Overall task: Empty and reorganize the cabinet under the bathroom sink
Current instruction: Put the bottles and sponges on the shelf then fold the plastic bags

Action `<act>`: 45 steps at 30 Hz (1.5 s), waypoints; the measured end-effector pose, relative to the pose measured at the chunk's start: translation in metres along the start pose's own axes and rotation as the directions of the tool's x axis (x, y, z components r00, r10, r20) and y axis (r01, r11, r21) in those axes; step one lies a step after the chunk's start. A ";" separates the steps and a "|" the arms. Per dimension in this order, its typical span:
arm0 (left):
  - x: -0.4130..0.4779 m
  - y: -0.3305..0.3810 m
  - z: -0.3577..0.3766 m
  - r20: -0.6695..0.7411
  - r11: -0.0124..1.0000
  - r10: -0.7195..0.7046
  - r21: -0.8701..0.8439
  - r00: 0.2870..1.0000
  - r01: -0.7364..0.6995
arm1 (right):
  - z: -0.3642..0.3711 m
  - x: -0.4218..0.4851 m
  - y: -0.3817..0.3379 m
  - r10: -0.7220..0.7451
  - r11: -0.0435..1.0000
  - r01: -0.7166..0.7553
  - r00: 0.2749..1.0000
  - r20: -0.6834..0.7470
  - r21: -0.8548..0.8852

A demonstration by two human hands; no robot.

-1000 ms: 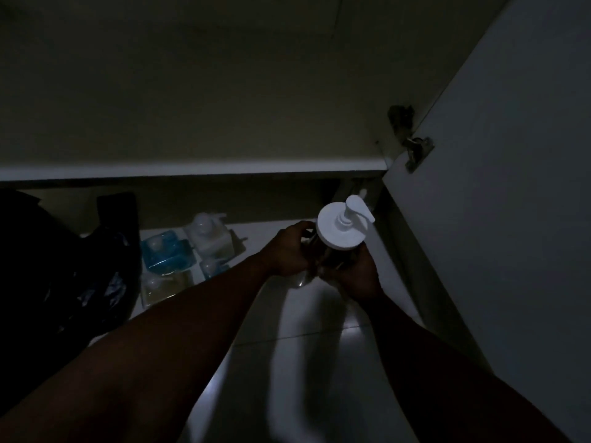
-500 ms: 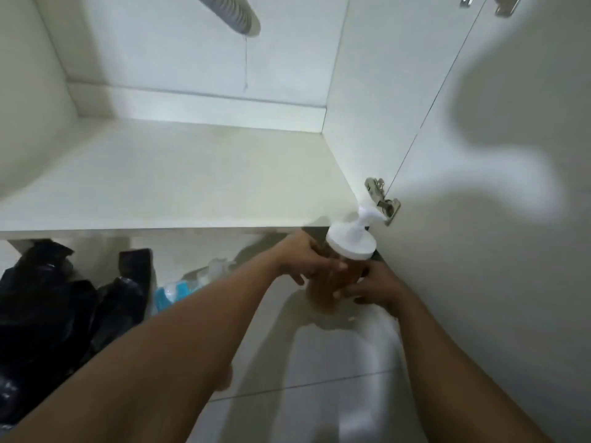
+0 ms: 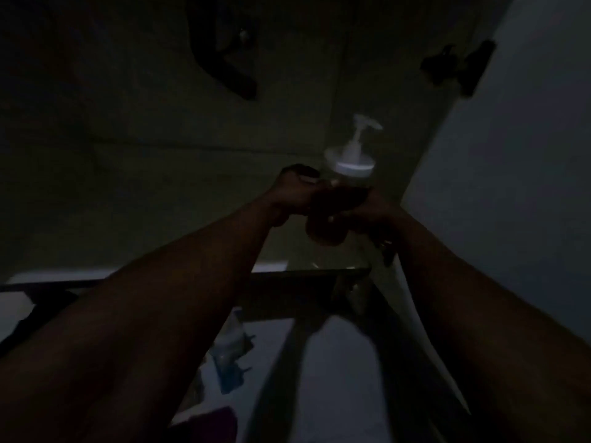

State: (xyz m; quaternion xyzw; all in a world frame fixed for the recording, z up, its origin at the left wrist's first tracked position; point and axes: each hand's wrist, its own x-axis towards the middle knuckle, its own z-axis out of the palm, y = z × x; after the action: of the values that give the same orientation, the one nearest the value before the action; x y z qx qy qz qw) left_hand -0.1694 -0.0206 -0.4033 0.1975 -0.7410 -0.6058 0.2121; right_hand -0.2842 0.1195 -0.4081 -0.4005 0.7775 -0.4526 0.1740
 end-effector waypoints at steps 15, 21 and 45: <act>0.089 -0.053 0.014 -0.211 0.984 -0.085 -0.173 0.974 0.049 | 0.047 0.109 0.061 0.018 0.923 -0.053 0.995 -0.095 -0.381; 0.139 -0.063 0.015 -0.216 0.964 -0.158 -0.247 0.964 0.103 | 0.058 0.148 0.101 -0.013 0.967 -0.061 0.959 -0.284 -0.249; 0.232 -0.070 -0.016 0.006 0.566 0.408 0.783 0.913 -0.258 | 0.044 0.241 0.085 -0.509 0.805 0.157 0.678 -0.530 -0.573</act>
State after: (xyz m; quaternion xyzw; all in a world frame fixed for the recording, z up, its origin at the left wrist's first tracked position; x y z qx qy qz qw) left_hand -0.3510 -0.1737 -0.4518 0.1773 -0.9291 -0.1603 0.2822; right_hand -0.4448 -0.0704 -0.4805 -0.3830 0.7840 -0.3800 -0.3070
